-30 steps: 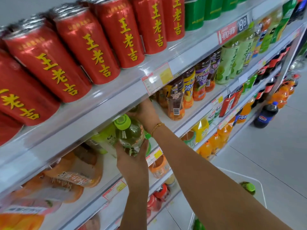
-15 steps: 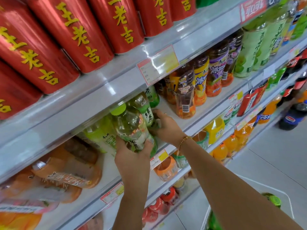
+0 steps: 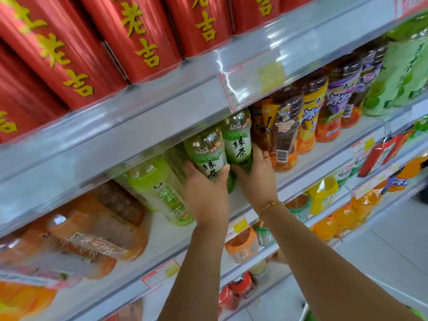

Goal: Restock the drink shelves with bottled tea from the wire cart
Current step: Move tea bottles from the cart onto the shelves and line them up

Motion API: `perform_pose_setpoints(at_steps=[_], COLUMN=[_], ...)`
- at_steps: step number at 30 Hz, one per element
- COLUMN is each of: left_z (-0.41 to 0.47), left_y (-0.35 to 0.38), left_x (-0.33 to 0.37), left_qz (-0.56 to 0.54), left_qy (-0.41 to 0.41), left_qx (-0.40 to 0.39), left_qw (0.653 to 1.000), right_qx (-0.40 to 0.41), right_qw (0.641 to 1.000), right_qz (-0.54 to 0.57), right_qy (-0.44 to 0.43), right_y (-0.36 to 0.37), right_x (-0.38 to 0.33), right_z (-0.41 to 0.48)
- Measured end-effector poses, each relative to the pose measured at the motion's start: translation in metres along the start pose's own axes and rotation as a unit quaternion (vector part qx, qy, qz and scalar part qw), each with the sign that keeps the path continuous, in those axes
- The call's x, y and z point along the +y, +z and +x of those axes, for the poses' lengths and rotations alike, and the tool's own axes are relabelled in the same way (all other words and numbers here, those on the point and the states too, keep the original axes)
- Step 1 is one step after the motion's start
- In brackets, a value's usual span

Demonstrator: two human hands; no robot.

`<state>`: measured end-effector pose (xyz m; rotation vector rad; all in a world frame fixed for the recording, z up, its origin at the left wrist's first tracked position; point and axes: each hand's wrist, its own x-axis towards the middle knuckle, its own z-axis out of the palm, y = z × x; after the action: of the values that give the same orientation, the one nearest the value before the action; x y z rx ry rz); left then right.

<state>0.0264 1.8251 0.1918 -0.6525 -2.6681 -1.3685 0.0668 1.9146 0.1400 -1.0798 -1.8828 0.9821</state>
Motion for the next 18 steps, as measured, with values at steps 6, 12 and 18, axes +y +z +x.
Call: perform_pose_setpoints(at_steps=[6,12,18], left_z=[0.010,0.018,0.030], left_y=[0.019,0.021,0.021], left_x=[-0.029,-0.038,-0.032], left_qz=[0.058,0.028,0.126], left_qy=[-0.051,-0.063,-0.063], left_qx=[-0.054,-0.025,-0.046], left_qw=[0.996,0.997,0.989], right_qx=[-0.019,-0.007,0.005], right_qw=[1.000,0.999,0.998], right_qz=[-0.023,-0.046,-0.055], right_qy=[-0.009,-0.015,-0.021], right_y=[0.006,0.009,0.011], right_x=[0.003,0.008,0.007], right_z=[0.008,0.013,0.010])
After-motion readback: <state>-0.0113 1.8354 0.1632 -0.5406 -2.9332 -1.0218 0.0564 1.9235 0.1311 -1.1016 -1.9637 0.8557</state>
